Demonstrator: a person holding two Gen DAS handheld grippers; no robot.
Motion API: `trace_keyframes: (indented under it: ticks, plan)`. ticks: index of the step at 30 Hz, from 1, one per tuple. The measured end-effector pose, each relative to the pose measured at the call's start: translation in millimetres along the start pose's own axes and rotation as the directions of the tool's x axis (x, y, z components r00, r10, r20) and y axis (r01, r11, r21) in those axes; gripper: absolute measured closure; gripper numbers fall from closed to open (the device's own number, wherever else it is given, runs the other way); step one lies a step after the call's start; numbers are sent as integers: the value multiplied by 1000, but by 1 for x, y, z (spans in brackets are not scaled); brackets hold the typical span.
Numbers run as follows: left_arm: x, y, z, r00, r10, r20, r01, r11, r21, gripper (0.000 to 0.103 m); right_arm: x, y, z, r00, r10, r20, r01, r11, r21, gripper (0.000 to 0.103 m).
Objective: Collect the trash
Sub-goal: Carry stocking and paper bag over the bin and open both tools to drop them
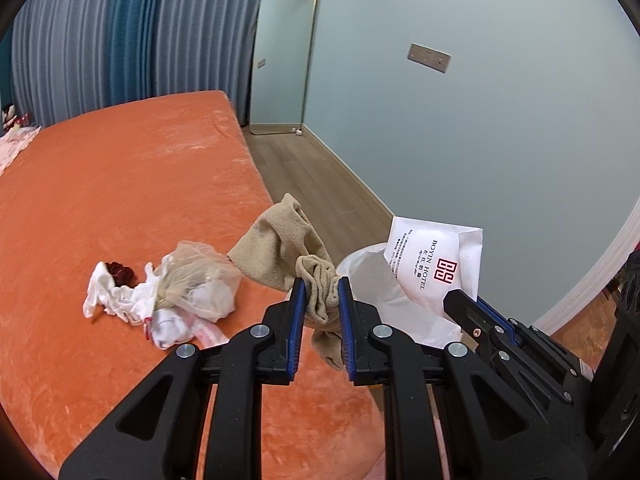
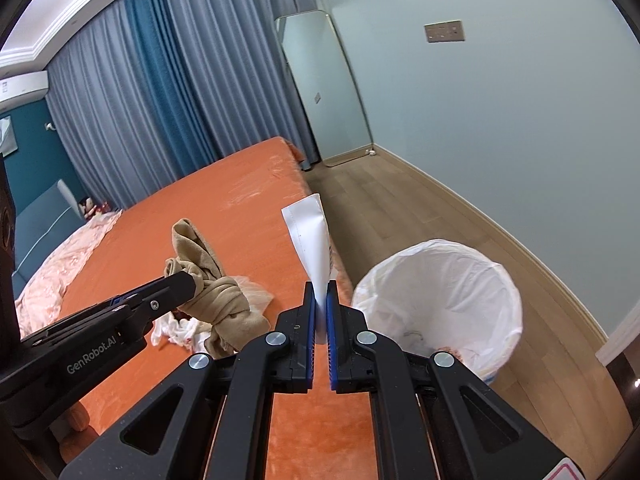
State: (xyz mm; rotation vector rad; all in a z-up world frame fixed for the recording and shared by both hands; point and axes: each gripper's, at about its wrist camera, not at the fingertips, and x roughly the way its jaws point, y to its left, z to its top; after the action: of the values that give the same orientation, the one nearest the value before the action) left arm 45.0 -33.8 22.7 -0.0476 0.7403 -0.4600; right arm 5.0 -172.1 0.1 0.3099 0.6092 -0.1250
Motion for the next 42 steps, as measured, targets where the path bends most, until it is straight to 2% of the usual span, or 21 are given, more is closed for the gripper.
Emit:
trace_keyframes:
  ticks: [12,24,32,36,39,42]
  plan:
    - [23,-47,4,997,-70,-32,73,995,71,87,-4,-44,5,998,-69,11,68,996,59,98]
    - [59,-79,15,984,-157,-79,165,980,107,86,9,-82,9,992,-127,-1,127,987,95,98]
    - [81,-95,20,978,-183,-98,194,973,121,86,18,-101,9,989,-149,-15,150,982,113,98]
    - [93,-100,23,975,-189,-114,203,972,121,82,24,-102,10,988,-153,-24,154,982,106,97]
    - [97,-101,27,978,-178,-109,189,976,110,66,28,-101,12,986,-164,-26,166,981,97,90]
    - [97,-100,29,979,-174,-104,184,978,100,61,29,-100,14,985,-169,-22,170,981,91,88]
